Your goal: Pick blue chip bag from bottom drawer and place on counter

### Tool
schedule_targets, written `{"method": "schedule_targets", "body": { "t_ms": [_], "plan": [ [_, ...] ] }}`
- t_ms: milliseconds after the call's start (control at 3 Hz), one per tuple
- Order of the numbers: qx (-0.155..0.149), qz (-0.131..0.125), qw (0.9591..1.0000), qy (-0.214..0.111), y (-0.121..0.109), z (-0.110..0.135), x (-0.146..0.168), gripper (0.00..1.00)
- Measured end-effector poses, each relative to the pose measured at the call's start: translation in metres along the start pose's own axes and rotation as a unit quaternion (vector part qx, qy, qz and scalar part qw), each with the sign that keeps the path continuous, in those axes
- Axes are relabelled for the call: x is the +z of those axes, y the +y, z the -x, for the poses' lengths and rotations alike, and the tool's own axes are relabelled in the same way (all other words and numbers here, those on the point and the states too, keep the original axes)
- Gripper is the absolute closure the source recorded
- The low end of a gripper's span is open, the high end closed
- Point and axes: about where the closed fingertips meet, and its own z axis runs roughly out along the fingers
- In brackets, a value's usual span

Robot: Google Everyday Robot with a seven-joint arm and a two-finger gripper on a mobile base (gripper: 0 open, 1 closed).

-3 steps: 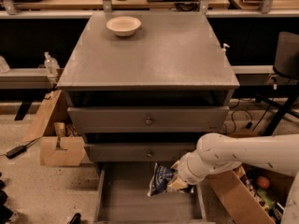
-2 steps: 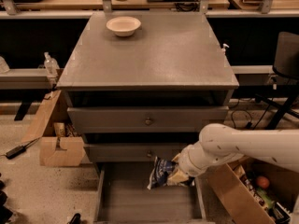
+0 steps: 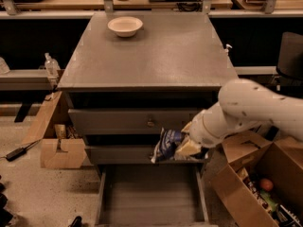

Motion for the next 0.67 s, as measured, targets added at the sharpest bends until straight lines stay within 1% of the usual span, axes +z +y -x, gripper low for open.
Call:
{"method": "schedule_targets", "body": {
  "t_ms": [333,667],
  "plan": [
    [0.003,-0.053,0.9986,-0.002,-0.012,0.039,-0.085,1.0],
    [0.005,-0.116,0.9932,-0.009,-0.034,0.075,-0.153,1.0]
  ]
}}
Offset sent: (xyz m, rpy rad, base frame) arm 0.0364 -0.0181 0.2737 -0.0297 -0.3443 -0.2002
